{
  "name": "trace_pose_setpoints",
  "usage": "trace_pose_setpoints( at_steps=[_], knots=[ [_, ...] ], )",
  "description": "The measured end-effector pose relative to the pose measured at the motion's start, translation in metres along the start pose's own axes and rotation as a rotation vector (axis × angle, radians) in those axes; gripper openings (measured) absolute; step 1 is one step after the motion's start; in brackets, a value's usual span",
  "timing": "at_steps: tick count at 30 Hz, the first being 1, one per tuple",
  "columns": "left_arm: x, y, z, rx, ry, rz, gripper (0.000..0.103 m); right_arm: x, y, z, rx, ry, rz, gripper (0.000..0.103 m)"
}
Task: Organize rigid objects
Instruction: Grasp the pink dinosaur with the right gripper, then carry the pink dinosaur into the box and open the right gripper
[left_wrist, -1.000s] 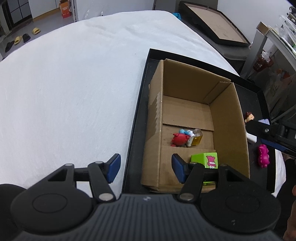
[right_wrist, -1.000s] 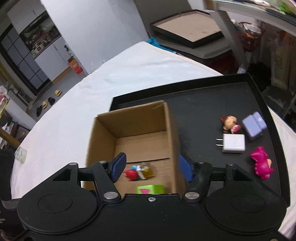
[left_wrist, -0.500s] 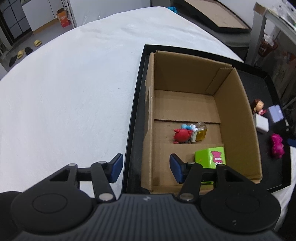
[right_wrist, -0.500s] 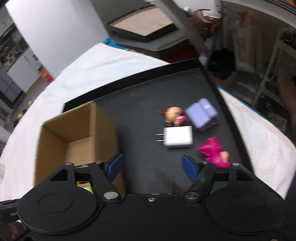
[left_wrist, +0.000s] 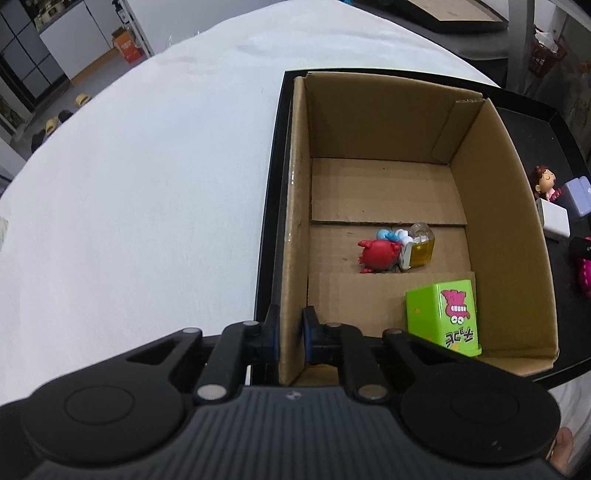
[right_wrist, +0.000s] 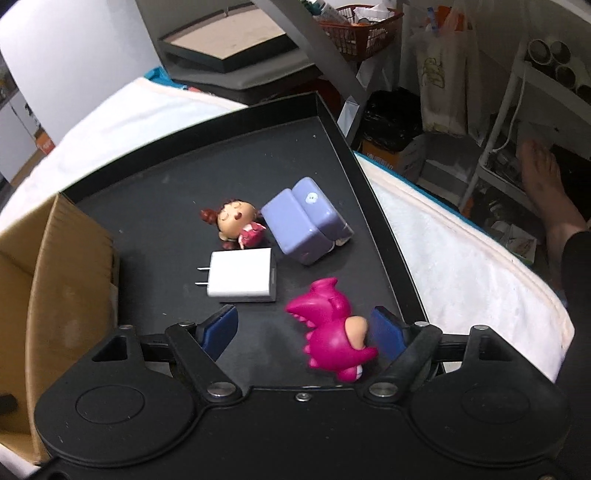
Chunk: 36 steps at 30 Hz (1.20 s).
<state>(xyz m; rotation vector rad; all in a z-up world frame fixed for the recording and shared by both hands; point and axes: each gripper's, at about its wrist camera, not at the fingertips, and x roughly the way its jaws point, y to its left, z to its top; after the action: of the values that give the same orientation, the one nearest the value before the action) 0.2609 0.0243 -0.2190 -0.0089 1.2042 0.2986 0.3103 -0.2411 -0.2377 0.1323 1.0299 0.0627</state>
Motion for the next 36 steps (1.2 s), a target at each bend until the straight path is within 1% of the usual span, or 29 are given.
trace_pose_setpoints(
  at_steps=[3,4,6,7,8,15,21,30,33,36],
  knots=[
    [0.0,0.0,0.003,-0.006,-0.001,0.004,0.011,0.005,-0.001,0.002,-0.003,0.008,-0.006,0.077],
    [0.0,0.0,0.004,-0.008,-0.001,0.004,0.011,0.007,-0.001,0.003,-0.003,0.012,-0.006,0.075],
    [0.0,0.0,0.004,-0.012,-0.001,0.002,0.011,0.01,-0.001,0.002,-0.01,0.023,-0.01,0.064],
    [-0.001,0.001,0.004,-0.013,-0.001,0.0,0.011,0.013,0.0,0.0,-0.015,0.038,-0.014,0.054],
    [-0.001,0.001,0.003,-0.012,-0.002,0.0,0.011,0.015,0.0,-0.001,-0.016,0.04,-0.015,0.053],
    [-0.009,0.006,-0.002,-0.003,-0.007,-0.021,0.011,0.004,0.003,-0.004,-0.011,0.023,-0.003,0.052],
    [-0.017,0.014,-0.002,-0.015,-0.016,-0.066,0.01,-0.016,0.013,-0.003,-0.017,0.011,0.018,0.052],
    [-0.023,0.026,-0.007,-0.059,-0.005,-0.134,0.01,-0.049,0.04,0.005,-0.047,-0.019,0.057,0.052],
    [-0.026,0.028,-0.007,-0.068,-0.007,-0.154,0.014,-0.059,0.051,0.007,-0.064,-0.029,0.076,0.052],
    [-0.028,0.031,-0.008,-0.082,-0.004,-0.169,0.014,-0.067,0.064,0.01,-0.089,-0.034,0.097,0.052]
  ],
)
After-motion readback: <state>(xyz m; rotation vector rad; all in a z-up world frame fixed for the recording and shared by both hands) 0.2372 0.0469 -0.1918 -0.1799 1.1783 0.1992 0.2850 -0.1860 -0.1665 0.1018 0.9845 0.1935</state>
